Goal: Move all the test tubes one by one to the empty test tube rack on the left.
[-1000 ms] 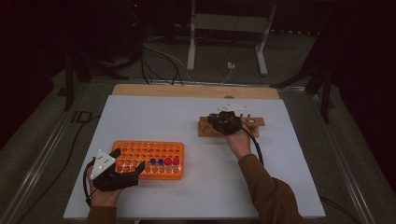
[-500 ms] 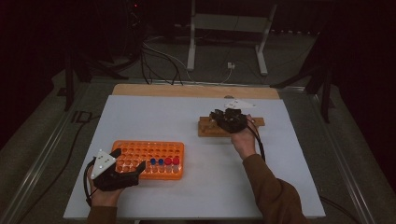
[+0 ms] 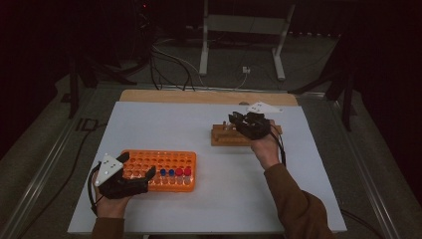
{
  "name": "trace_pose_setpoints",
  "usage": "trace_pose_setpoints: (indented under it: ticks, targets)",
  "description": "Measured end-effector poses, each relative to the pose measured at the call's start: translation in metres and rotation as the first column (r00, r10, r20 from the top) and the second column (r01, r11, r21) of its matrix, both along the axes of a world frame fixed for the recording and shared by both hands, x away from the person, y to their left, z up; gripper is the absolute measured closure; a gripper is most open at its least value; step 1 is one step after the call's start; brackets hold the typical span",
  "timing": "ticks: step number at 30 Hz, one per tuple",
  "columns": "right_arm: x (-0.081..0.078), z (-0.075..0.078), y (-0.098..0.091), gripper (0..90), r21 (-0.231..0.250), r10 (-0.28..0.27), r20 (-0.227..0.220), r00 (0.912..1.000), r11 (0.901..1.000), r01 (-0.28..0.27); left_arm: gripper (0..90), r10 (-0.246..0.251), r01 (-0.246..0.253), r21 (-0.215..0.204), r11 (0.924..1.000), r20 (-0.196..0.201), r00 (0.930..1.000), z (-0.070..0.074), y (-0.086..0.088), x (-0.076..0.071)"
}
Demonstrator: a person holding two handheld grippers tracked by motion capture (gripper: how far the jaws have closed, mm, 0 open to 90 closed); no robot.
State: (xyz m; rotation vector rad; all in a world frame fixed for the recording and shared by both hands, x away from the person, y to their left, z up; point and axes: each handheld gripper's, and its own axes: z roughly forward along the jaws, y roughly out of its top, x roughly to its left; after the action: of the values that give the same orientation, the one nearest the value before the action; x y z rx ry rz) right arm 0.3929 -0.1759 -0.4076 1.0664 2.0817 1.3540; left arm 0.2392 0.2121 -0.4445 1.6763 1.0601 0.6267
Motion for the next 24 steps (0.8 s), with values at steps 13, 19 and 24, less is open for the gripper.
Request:
trace_pose_setpoints:
  ticks: [13,19,24]
  targets:
    - [-0.02,0.006,0.023,75.9,0.046,0.147,-0.037,0.9884,0.9883,-0.145,0.5,-0.058,0.058,0.028,0.9979,0.01,0.9983,0.018,-0.029,0.023]
    - [-0.032,0.006,0.051,75.9,0.052,0.238,-0.053,0.9698,0.9704,-0.236,3.0,-0.089,0.089,0.052,0.9947,-0.002,0.996,0.019,-0.043,0.03]
    - [-0.042,0.009,0.075,75.9,0.049,0.308,-0.055,0.9498,0.9509,-0.306,6.8,-0.112,0.112,0.057,0.9921,-0.004,0.9937,0.022,-0.049,0.033]
